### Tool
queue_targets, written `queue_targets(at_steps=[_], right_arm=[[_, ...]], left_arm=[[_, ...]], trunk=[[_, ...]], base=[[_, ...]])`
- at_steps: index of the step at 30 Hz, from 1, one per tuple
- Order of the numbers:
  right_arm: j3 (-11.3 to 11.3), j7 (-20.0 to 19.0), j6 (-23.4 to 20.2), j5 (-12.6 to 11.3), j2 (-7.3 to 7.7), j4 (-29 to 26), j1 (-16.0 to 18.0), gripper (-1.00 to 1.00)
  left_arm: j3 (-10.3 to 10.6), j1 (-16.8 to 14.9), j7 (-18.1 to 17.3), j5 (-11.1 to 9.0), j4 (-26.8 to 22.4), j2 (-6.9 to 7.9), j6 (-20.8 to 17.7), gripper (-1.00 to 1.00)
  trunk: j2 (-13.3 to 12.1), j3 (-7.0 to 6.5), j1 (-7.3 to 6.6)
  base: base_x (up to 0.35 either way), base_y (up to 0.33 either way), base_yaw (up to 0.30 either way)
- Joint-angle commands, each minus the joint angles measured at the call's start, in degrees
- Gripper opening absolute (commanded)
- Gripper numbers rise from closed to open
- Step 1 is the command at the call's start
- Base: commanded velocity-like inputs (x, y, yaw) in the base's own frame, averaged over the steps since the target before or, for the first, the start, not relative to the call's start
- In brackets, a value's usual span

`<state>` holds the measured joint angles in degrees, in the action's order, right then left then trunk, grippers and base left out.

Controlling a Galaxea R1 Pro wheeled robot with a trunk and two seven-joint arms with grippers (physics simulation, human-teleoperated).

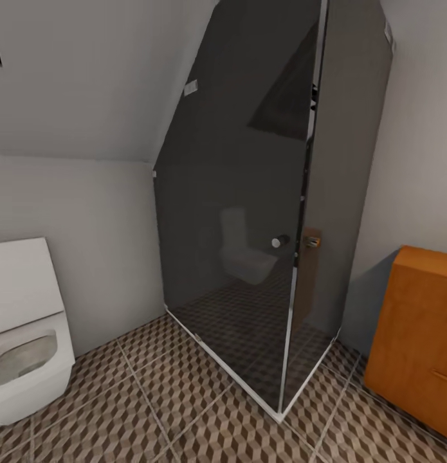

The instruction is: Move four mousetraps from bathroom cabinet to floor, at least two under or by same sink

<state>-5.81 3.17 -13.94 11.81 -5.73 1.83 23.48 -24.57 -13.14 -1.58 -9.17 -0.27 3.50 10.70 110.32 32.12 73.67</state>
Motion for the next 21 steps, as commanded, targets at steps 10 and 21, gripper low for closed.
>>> queue_targets(at_steps=[10,21], right_arm=[[-0.5,-0.1,-0.5,0.1,-0.19,0.1,0.1,-1.00],[-0.4,0.2,-0.7,0.1,-0.23,0.1,0.1,-1.00]], left_arm=[[0.1,-0.1,-0.3,-0.6,0.1,0.01,0.2,-1.00],[0.1,-0.1,-0.3,-0.6,0.1,0.01,0.2,-1.00]], trunk=[[0.0,0.06,-0.01],[0.0,0.06,-0.01]], base=[[0.000,0.000,0.231],[0.000,0.000,0.161]])
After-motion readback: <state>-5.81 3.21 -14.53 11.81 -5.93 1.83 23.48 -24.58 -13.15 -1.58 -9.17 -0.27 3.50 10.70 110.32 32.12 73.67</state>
